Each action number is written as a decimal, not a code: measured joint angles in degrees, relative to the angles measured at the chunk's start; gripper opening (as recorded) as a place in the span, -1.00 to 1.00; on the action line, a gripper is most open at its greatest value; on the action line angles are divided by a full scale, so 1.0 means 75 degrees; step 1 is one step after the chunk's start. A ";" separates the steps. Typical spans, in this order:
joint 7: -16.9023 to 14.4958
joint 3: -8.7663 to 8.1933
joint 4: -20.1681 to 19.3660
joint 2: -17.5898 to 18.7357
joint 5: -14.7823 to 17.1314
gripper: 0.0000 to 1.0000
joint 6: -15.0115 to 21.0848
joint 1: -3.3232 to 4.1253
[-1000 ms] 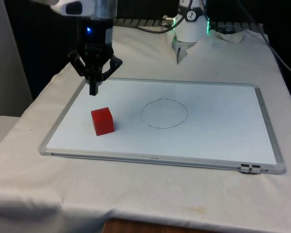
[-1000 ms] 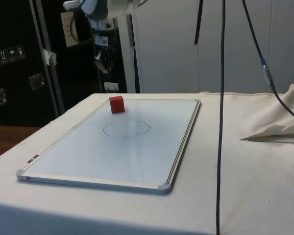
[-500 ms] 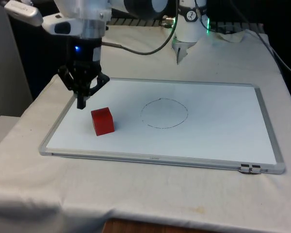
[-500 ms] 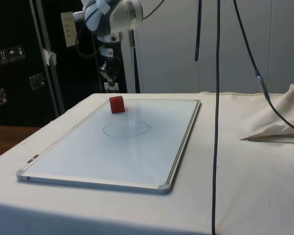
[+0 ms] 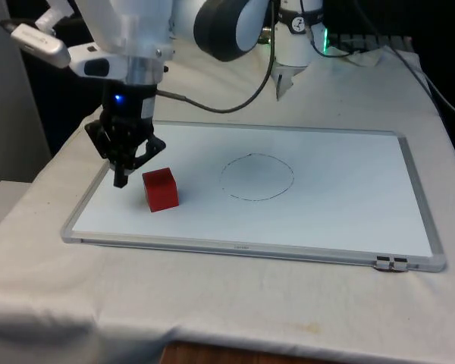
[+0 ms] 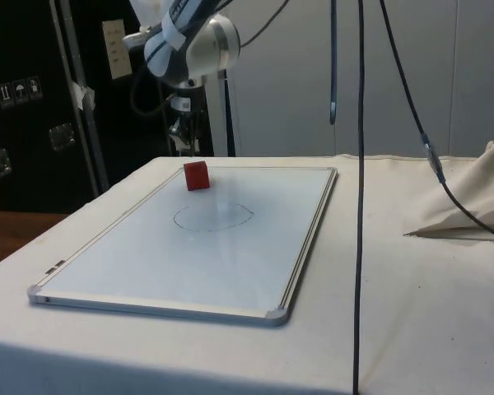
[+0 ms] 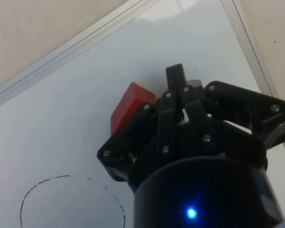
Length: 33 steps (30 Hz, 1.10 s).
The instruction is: Push the cube into the marked area.
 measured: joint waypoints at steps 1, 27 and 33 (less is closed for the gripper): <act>0.0031 0.0000 0.0008 0.0046 0.0000 -1.00 0.0000 0.0000; 0.0359 -0.0084 -0.0726 -0.0466 -0.0306 -1.00 -0.0558 0.0634; 0.0298 -0.0076 -0.0672 -0.0474 -0.0306 -1.00 -0.0810 0.0703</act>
